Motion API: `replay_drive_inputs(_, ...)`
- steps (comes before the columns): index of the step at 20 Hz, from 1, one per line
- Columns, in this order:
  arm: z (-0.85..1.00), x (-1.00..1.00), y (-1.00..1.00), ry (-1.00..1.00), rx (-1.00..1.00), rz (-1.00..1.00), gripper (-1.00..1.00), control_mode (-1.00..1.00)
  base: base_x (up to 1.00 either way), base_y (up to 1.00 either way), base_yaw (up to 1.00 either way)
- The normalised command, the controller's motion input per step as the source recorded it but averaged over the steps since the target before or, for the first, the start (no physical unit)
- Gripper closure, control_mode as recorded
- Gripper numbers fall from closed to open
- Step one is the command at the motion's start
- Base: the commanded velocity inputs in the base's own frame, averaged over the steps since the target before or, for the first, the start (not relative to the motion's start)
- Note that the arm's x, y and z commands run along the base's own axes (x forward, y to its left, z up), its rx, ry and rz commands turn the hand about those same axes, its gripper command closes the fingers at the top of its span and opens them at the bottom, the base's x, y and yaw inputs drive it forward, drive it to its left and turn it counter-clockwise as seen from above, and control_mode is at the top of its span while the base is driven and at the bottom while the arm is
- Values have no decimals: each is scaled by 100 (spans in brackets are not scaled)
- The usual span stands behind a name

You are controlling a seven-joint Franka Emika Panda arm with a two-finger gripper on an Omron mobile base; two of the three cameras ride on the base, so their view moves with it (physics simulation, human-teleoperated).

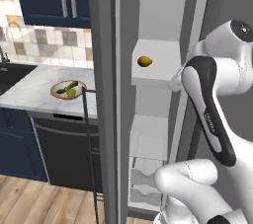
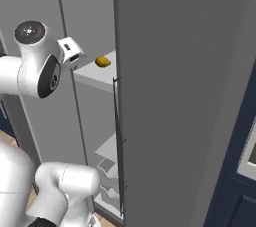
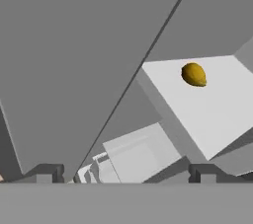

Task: Take the squash, broccoli, and lemon from the freezer and place them in the bowl on the counter.

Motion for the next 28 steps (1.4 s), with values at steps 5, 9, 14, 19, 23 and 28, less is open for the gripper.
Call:
replay_drive_inputs(5,0,54,4,6,-10,12,-100,-100,0,0,0)
replay_drive_inputs(9,0,50,0,13,-9,9,-100,-100,0,0,0)
replay_drive_inputs(14,0,33,1,17,-9,6,-100,-100,0,0,0)
replay_drive_inputs(19,-11,34,0,8,-2,3,-100,-100,0,0,0)
replay_drive_inputs(23,-17,31,-1,0,0,5,-100,-100,0,0,0)
replay_drive_inputs(28,-12,28,-1,0,0,5,-100,-100,0,0,0)
